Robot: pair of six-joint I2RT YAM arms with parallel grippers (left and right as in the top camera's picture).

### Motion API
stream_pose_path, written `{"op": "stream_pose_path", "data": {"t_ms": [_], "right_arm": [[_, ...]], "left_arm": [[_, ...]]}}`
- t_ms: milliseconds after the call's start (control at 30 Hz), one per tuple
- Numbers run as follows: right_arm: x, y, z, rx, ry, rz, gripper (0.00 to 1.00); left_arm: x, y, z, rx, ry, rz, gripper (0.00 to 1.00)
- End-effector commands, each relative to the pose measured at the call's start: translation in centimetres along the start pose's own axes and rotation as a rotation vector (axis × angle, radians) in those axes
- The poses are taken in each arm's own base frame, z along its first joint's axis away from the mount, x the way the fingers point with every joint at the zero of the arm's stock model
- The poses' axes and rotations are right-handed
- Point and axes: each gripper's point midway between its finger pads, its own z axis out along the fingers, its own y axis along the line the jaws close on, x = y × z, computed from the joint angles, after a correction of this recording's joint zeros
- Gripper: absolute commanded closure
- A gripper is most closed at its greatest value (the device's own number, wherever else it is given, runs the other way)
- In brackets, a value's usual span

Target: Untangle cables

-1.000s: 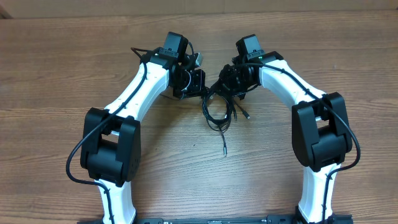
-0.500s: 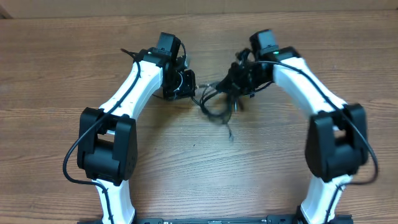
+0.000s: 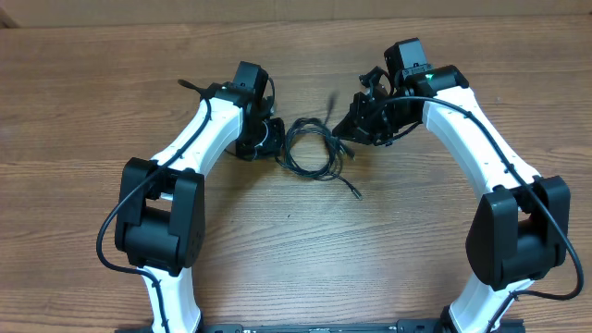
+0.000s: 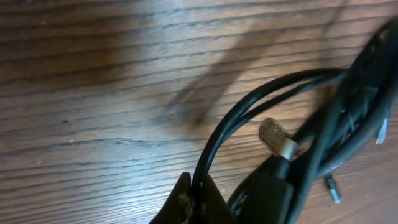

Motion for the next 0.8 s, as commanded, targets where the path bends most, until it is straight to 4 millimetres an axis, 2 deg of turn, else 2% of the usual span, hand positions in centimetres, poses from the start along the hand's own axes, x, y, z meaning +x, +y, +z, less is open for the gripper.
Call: {"op": "stream_pose_path", "data": {"t_ms": [0,333,467,633,767], "right_arm": [[-0.7,-0.5,-1.0,0.072,-0.071,-0.021,0.96],[-1.0,-0.8,-1.0,0.096,-0.087,-0.025,0.96],[-1.0,-0.6,-1.1,0.066,-0.077,-0.012,0.96],[-1.2,-0.5,-1.6,0.033,-0.072,-0.010,0.96],[-0.9,0.6,-2.4,-0.087,-0.037,-0.071,0.96]], "left_arm": [[0.4,0.9,0.2,-0.033,0.002,0.018,0.96],[-0.4,-0.1,-0.3,0.013,-0.026,0.102,0.95],[-0.3,-0.8,-2.6,0.015,-0.066,0.139,0.95],[-0.8,-2.4,-6.7,0.046,-0.169,0.183,0.95],[-0.8,-3.0,-8.2,0.063,-0.202,0.199,0.92]]}}
